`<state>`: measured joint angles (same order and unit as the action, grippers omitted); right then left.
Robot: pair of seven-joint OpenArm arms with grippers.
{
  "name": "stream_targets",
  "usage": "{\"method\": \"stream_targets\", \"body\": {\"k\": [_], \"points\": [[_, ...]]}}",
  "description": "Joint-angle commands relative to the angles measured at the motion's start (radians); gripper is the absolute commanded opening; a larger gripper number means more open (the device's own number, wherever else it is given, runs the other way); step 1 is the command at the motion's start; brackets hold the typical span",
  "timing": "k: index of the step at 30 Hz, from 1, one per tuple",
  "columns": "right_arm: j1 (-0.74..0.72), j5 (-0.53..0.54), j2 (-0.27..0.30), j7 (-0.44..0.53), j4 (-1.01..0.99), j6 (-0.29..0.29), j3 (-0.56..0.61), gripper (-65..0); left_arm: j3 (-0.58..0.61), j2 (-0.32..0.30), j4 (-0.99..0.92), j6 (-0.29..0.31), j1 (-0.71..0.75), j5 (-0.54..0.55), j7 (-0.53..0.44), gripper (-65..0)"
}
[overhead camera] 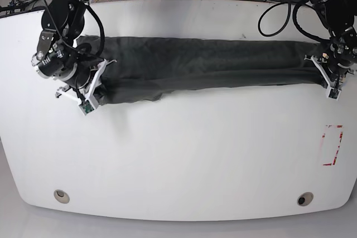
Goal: Fold the T-shirt properly
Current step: 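Pull the band taut between both grippers and lay it straight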
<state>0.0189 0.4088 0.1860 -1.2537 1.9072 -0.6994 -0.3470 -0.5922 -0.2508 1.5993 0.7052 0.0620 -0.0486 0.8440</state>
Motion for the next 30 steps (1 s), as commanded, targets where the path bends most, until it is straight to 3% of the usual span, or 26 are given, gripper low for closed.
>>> {"method": "stream_targets", "body": {"k": [1, 12, 15, 17, 19, 20, 23, 30], "points": [[0.026, 0.003, -0.001, 0.015, 0.024, 0.001, -0.005, -65.0, -0.004, -0.02, 0.022, -0.007, 0.005, -0.006, -0.009, -65.0], [0.148, 0.0, -0.035, 0.024, 0.018, 0.001, -0.027, -65.0, 0.035, -0.025, 0.014, -0.007, 0.078, -0.006, -0.009, -65.0], [0.163, 0.003, -0.038, 0.024, 0.018, 0.001, -0.051, -55.3, 0.065, -0.025, 0.014, -0.007, 0.091, -0.006, -0.007, -55.7], [0.177, 0.003, -0.038, 0.024, 0.025, 0.001, -0.07, -41.4, 0.077, -0.025, 0.02, -0.007, 0.097, -0.006, -0.007, -44.2], [0.184, 0.009, -0.038, 0.022, 0.047, 0.001, -0.091, -28.1, 0.084, -0.023, 0.022, -0.007, 0.097, -0.006, -0.007, -36.8], [0.191, 0.026, -0.038, 0.021, 0.064, 0.001, -0.11, -19.5, 0.085, -0.022, 0.022, -0.007, 0.095, -0.006, -0.007, -34.2], [0.206, 0.112, -0.035, 0.018, 0.081, 0.001, -0.151, -9.5, 0.082, -0.02, 0.026, -0.007, 0.091, -0.003, -0.007, -35.4], [0.177, 0.278, -0.035, 0.018, 0.078, 0.001, -0.188, -16.8, 0.041, -0.025, 0.189, -0.007, 0.095, 0.166, 0.034, -38.7]]}}
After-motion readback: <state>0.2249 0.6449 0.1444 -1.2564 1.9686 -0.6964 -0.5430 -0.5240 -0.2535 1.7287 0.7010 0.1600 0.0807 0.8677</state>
